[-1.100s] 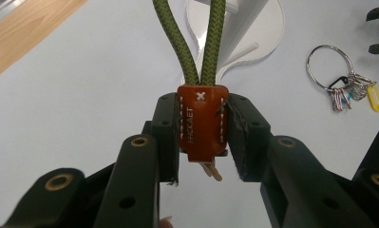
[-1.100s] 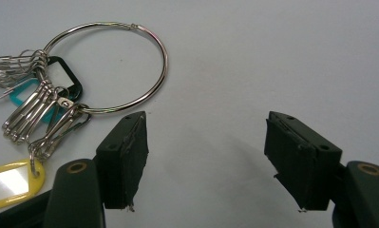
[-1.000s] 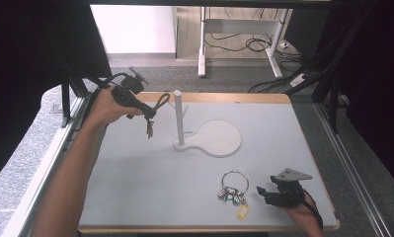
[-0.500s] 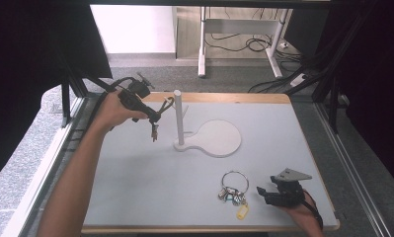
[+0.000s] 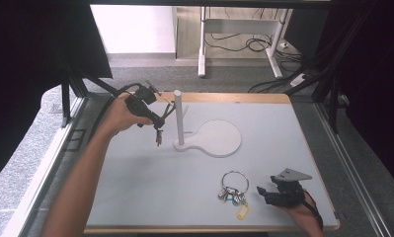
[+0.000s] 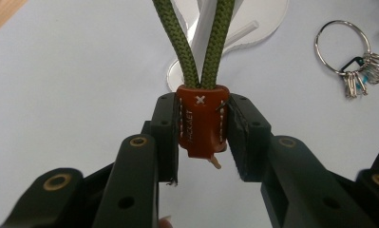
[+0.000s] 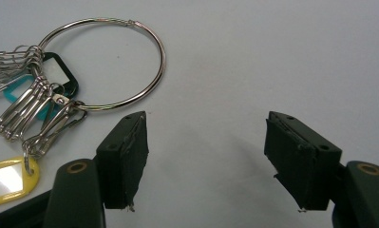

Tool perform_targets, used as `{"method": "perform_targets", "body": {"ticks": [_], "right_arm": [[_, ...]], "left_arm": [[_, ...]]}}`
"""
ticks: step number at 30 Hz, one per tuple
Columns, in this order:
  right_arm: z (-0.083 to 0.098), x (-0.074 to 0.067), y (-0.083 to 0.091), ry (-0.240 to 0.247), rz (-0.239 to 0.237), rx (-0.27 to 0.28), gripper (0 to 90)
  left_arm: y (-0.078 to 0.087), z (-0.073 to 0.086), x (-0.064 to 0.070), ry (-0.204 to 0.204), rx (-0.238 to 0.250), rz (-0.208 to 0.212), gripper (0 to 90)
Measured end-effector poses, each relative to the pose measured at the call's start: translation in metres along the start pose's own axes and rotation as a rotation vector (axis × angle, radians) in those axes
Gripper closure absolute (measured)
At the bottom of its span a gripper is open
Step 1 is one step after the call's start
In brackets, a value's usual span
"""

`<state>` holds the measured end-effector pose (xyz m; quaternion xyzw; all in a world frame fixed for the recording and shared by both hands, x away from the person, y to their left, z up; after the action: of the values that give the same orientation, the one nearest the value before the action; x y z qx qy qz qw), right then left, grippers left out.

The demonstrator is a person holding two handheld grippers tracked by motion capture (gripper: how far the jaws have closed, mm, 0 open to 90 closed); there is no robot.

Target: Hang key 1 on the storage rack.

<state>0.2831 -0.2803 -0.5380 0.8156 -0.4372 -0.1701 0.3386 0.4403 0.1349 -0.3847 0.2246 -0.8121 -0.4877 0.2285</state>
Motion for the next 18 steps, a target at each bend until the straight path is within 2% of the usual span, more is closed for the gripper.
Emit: {"method": "perform_targets", "body": {"ticks": [8,16,18], "right_arm": [[0.000,0.001,0.000,0.000,0.002,0.003,31.1],[0.000,0.003,0.002,-0.003,0.008,0.006,31.1],[0.000,0.003,0.002,-0.004,0.007,0.006,31.1]], "left_arm": [[-0.005,0.002,0.000,0.010,0.008,-0.005,65.7],[0.002,0.006,0.007,0.037,0.075,-0.019,57.8],[0.004,0.009,0.012,0.025,0.084,-0.020,55.7]]}}
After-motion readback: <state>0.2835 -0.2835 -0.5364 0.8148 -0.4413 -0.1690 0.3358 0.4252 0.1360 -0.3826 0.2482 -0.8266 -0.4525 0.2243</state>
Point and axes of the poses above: each handheld gripper's, and its own axes: y roughly backward along the jaws, z roughly out of its underside, x roughly to its right, the point moved 5 cm from there along -y, roughly forward along the jaws, and after that the axes turned 1 degree about z, right-handed, at the moved point
